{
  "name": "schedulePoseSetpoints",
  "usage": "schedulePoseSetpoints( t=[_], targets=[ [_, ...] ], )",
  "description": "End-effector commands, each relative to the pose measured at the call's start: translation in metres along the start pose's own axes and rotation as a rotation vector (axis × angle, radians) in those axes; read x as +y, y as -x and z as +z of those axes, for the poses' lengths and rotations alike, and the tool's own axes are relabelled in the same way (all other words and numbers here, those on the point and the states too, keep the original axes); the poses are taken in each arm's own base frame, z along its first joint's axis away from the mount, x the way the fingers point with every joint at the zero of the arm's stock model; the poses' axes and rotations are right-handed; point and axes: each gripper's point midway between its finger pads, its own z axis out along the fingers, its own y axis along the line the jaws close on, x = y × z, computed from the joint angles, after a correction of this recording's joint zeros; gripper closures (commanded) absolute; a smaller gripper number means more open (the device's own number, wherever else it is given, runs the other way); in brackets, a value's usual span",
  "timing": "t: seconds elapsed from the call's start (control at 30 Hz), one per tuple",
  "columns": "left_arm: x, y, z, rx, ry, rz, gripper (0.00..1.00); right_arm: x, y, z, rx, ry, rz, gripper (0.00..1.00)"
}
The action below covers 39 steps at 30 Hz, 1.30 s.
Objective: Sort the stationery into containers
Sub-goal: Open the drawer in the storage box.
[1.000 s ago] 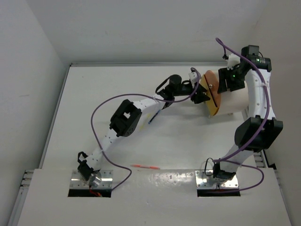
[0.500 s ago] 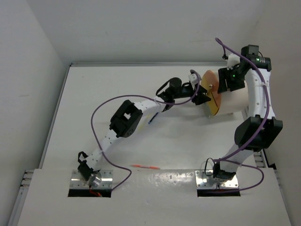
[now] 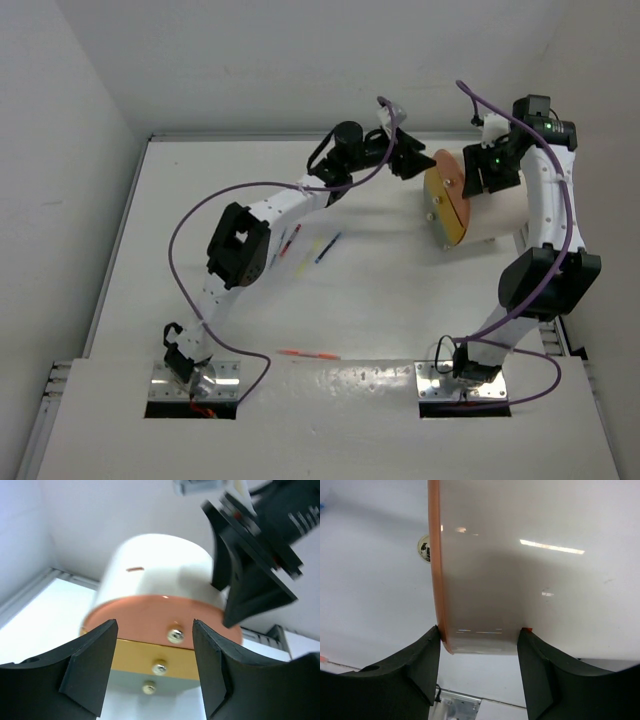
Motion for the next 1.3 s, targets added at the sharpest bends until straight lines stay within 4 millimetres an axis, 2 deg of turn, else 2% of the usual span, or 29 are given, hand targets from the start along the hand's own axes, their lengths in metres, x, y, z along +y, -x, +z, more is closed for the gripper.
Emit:
schedulePoseSetpoints(
  t=[0.0,0.03,0.17,0.2,0.23,0.27,0.3,0.47,0.57,0.77,1.03,1.27],
  targets=[
    [-0.004,0.042,-0.002,-0.033,0.019,0.058,0.32,0.052,-0.067,0.016,0.322,0.265,0.069,0.46],
    [-0.003,0.044,-0.002,-0.035,0.025,0.059,0.32,0.052,-0.067,0.015,0.322,0.262,0.068,0.41],
    [0.004,0.044,0.002,-0.042,0.037,0.071,0.32,0.048,-0.062,0.008,0.315,0.236,0.066,0.34],
    [0.003,0.043,0.004,-0.041,0.035,0.076,0.32,0.046,-0.060,0.005,0.302,0.224,0.064,0.34],
    [0.003,0.050,0.006,-0.049,0.035,0.089,0.32,0.045,-0.059,0.003,0.290,0.217,0.061,0.33],
    [0.007,0.045,0.008,-0.043,0.041,0.093,0.32,0.045,-0.058,0.003,0.282,0.213,0.057,0.33],
    [0.007,0.052,0.010,-0.047,0.041,0.117,0.32,0.044,-0.057,0.001,0.273,0.206,0.055,0.33],
    [0.014,0.039,0.017,-0.038,0.049,0.120,0.33,0.049,-0.058,-0.001,0.274,0.236,0.043,0.34],
    [0.010,0.031,0.021,-0.035,0.036,0.111,0.37,0.052,-0.058,0.000,0.268,0.257,0.045,0.35],
    [0.000,0.018,0.028,-0.025,0.012,0.098,0.38,0.061,-0.061,0.001,0.282,0.312,0.053,0.41],
    [-0.024,0.020,0.038,-0.041,-0.028,0.104,0.38,0.065,-0.063,0.001,0.291,0.331,0.064,0.42],
    [-0.029,0.023,0.046,-0.069,-0.019,0.104,0.34,0.067,-0.062,-0.002,0.282,0.339,0.064,0.41]
  ],
)
